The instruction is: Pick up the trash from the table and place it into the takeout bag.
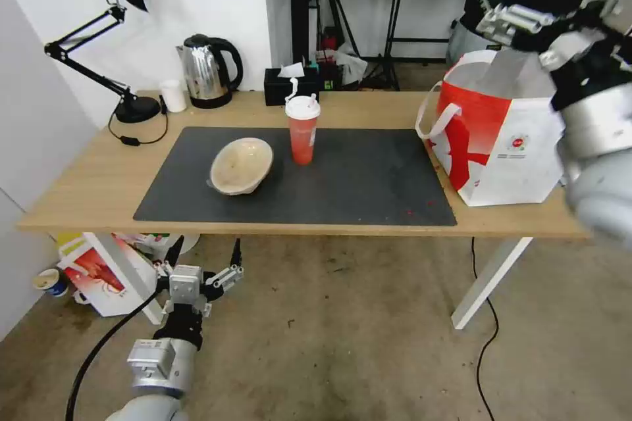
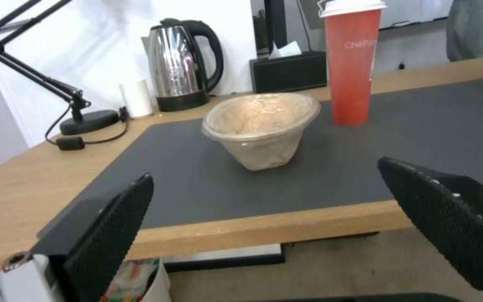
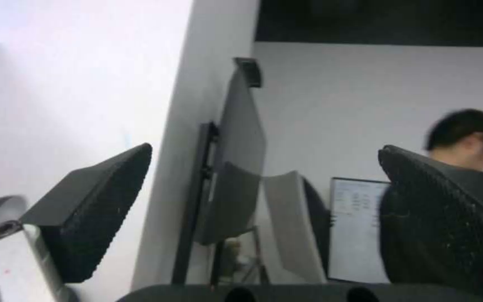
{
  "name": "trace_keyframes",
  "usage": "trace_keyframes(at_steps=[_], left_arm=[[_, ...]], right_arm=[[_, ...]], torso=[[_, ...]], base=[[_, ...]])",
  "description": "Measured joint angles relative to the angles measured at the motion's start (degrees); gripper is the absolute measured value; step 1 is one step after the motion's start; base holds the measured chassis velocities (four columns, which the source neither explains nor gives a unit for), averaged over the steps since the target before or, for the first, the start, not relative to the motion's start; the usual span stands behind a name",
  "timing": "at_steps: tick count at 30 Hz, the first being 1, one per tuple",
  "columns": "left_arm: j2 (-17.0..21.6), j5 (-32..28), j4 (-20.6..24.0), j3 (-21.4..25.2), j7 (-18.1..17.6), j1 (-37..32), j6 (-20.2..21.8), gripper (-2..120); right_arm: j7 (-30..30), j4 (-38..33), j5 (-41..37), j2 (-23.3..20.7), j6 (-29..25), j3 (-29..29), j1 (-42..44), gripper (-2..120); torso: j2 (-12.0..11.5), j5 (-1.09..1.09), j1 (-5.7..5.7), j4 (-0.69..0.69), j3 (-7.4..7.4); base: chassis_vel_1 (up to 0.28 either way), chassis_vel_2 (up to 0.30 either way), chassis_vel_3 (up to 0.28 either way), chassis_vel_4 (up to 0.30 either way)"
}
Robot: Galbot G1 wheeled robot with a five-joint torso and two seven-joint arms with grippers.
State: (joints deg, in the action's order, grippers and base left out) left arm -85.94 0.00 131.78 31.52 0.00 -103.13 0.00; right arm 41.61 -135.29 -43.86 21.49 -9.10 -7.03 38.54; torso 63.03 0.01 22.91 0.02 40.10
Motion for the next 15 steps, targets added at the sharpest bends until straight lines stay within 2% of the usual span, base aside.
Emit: trace_keyframes(at_steps=[4, 6, 8, 10, 12, 14, 15], left_arm=[[0.0, 0.0, 0.0, 0.0, 0.0, 0.0, 0.0, 100], [0.0, 0.0, 0.0, 0.0, 0.0, 0.0, 0.0, 100], [0.0, 0.0, 0.0, 0.0, 0.0, 0.0, 0.0, 100], [0.0, 0.0, 0.0, 0.0, 0.0, 0.0, 0.0, 100], [0.0, 0.0, 0.0, 0.0, 0.0, 0.0, 0.0, 100], [0.0, 0.0, 0.0, 0.0, 0.0, 0.0, 0.0, 100], [0.0, 0.0, 0.0, 0.0, 0.0, 0.0, 0.0, 100]], right_arm=[[5.4, -2.0, 8.6, 4.7, 0.3, 0.2, 8.4, 100], [5.8, -2.1, 9.6, 5.3, 0.3, 0.0, 9.8, 100], [6.7, -2.1, 13.4, 7.7, -0.5, -1.1, 16.0, 100], [6.8, -2.1, 13.8, 7.9, -0.6, -1.2, 16.7, 100], [7.2, -2.5, 17.3, 10.5, -1.3, -1.8, 22.3, 100], [7.2, -2.6, 18.1, 11.1, -1.3, -1.9, 23.5, 100], [7.2, -3.0, 19.8, 12.8, -1.4, -2.0, 26.3, 100]], torso=[[0.0, -0.01, 0.00, -0.01, 0.00], [0.0, -0.01, 0.00, -0.01, 0.00], [0.0, -0.01, 0.00, -0.02, 0.00], [0.0, -0.01, 0.00, -0.02, 0.00], [0.0, -0.01, 0.00, -0.02, 0.00], [0.0, -0.01, 0.00, -0.02, 0.00], [0.0, -0.01, 0.00, -0.03, 0.00]], base=[[0.000, 0.000, 0.000, 0.000], [0.000, 0.000, 0.000, 0.000], [0.000, 0.000, 0.000, 0.000], [0.000, 0.000, 0.000, 0.000], [0.000, 0.000, 0.000, 0.000], [0.000, 0.000, 0.000, 0.000], [0.000, 0.000, 0.000, 0.000]])
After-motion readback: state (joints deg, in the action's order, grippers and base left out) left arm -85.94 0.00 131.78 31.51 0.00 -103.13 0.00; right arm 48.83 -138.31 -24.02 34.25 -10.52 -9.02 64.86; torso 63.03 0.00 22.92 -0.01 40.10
